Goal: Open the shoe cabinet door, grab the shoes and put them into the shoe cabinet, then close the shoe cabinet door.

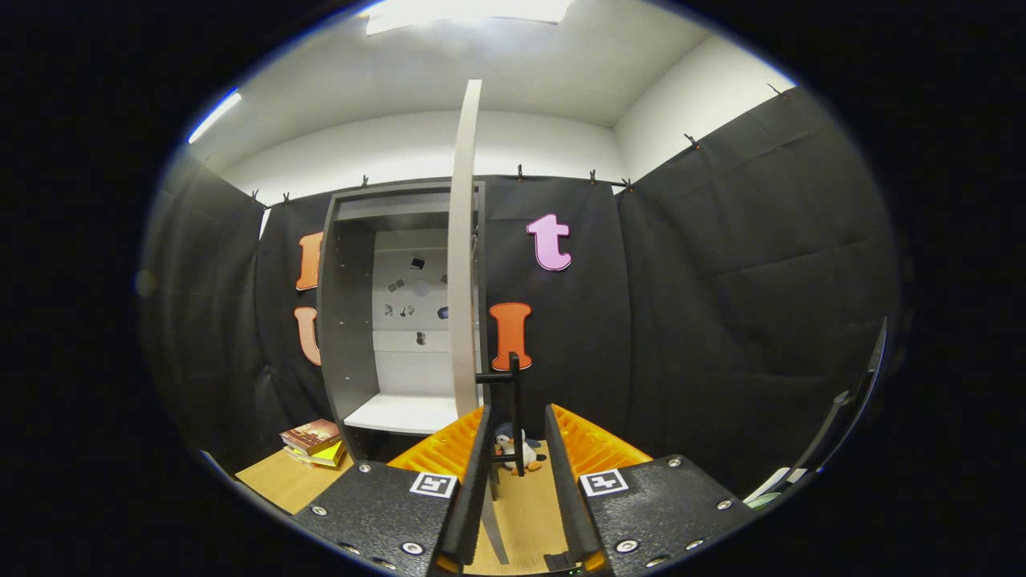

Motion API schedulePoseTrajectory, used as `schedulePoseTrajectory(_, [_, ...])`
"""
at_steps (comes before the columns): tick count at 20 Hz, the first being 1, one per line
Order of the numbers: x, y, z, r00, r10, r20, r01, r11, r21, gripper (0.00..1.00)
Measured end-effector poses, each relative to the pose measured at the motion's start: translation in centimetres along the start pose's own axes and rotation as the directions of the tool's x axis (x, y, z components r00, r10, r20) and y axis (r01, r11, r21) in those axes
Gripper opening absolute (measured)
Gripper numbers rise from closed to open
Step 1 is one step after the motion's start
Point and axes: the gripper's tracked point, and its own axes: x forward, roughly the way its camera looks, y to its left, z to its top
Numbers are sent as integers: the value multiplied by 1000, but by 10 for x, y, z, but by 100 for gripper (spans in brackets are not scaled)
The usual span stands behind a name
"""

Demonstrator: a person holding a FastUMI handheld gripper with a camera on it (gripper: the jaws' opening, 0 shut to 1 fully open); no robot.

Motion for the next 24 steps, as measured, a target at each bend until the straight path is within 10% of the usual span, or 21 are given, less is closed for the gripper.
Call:
schedulePoseTrajectory(11, [-12,49,-3,989,150,-10,-150,988,23,88])
schedulePoseTrajectory(24, [-14,85,-58,959,233,-163,-239,971,-15,92])
